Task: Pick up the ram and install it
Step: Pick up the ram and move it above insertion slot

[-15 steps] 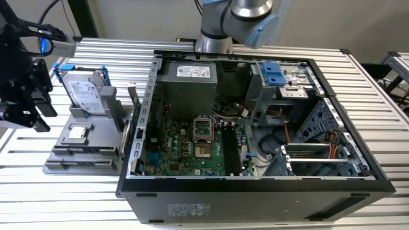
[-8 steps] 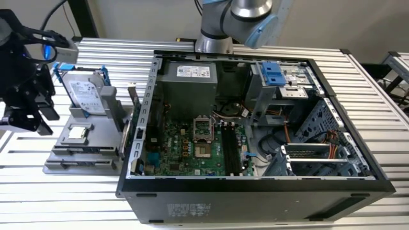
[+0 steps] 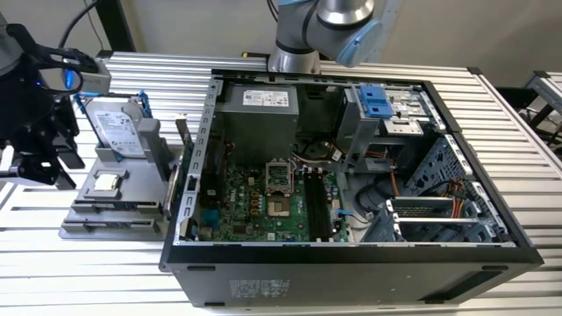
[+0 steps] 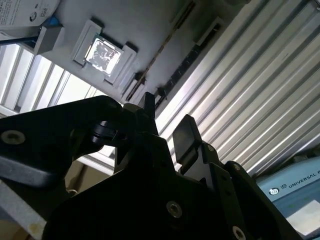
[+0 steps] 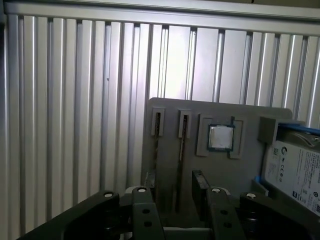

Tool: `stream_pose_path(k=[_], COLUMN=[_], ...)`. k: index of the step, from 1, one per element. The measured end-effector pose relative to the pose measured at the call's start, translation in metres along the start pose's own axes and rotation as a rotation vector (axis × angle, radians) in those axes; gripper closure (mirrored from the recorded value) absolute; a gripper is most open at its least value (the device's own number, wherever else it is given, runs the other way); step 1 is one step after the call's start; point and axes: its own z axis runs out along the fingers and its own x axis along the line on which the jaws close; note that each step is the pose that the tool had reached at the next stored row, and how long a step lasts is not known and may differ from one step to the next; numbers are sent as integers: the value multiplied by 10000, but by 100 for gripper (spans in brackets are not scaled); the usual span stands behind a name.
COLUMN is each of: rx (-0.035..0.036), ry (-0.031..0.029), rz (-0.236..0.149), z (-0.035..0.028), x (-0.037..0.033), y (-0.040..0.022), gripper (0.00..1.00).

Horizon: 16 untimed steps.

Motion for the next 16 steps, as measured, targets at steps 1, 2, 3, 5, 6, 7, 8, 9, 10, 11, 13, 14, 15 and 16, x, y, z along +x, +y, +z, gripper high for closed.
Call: stream_pose_path(k=[1,2,3,5,6,7,8,9,10,11,13,14,15,16], rx=[0,1,1,0,0,0,0,1,0,0,1,1,-1,-6], ry=[0,-1,-1,0,0,0,0,0,-1,0,0,-1,0,0], rz=[0,0,0,1,1,1,1,1,1,1,1,1,2,3], z=[12,24,35,58,68,78,88,99,110,123,153,170,188,206], x=[-1,-1,-2,-3,-4,-4,-5,-6,-7,-6,-6,-6,-6,-5], y=[0,0,0,0,0,0,0,0,0,0,1,1,1,2], gripper=[0,0,0,0,0,0,0,0,0,0,0,0,0,0])
